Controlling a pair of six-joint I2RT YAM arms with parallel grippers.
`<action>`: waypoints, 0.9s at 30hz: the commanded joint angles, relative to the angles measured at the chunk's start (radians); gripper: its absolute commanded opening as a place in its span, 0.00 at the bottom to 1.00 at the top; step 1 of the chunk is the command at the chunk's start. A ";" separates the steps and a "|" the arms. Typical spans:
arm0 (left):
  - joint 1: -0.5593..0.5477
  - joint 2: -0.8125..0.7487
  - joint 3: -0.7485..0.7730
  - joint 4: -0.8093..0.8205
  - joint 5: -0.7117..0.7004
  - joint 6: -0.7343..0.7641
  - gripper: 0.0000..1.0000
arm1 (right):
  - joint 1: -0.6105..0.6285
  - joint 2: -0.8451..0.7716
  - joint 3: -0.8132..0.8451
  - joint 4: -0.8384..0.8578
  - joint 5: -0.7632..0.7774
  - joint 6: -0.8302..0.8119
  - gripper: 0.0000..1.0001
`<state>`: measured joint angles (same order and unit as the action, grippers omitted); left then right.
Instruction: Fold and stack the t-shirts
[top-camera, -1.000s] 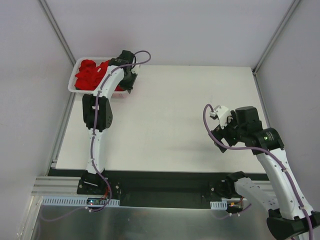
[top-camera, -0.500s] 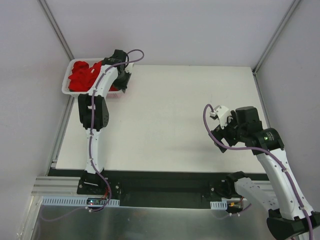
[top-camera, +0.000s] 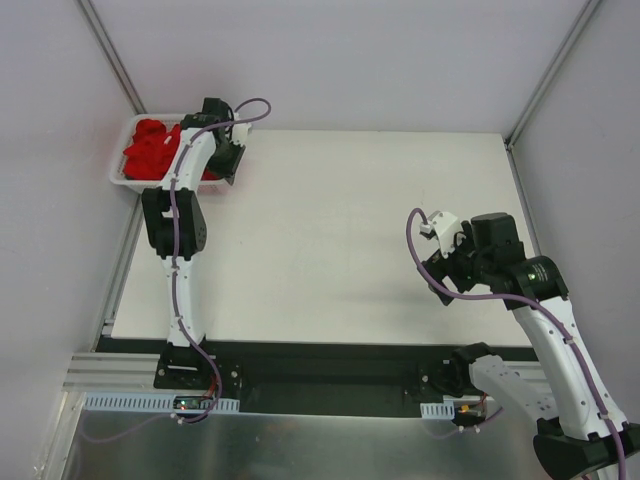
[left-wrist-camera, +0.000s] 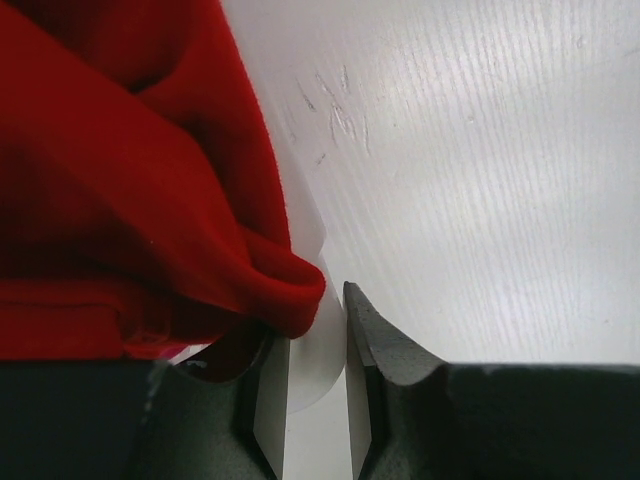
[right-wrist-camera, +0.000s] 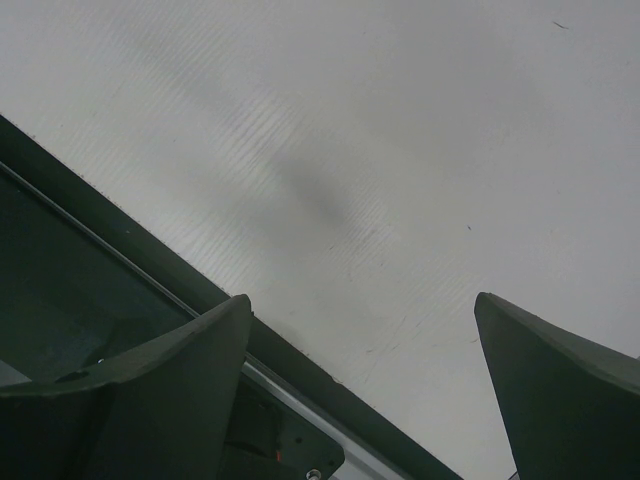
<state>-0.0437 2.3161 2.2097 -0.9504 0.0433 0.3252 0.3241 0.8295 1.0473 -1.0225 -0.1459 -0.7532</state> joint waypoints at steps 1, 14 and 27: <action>0.068 0.035 0.019 -0.025 -0.082 0.162 0.00 | -0.005 0.003 0.011 0.002 -0.007 -0.009 0.96; 0.047 0.083 0.151 -0.019 -0.148 0.248 0.00 | -0.005 -0.004 0.002 -0.002 -0.004 -0.006 0.96; -0.062 0.091 0.227 0.030 -0.249 0.347 0.00 | -0.005 -0.007 0.010 -0.017 -0.004 -0.003 0.96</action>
<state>-0.1051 2.3863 2.3440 -1.0027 -0.0948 0.5274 0.3241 0.8326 1.0473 -1.0233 -0.1459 -0.7525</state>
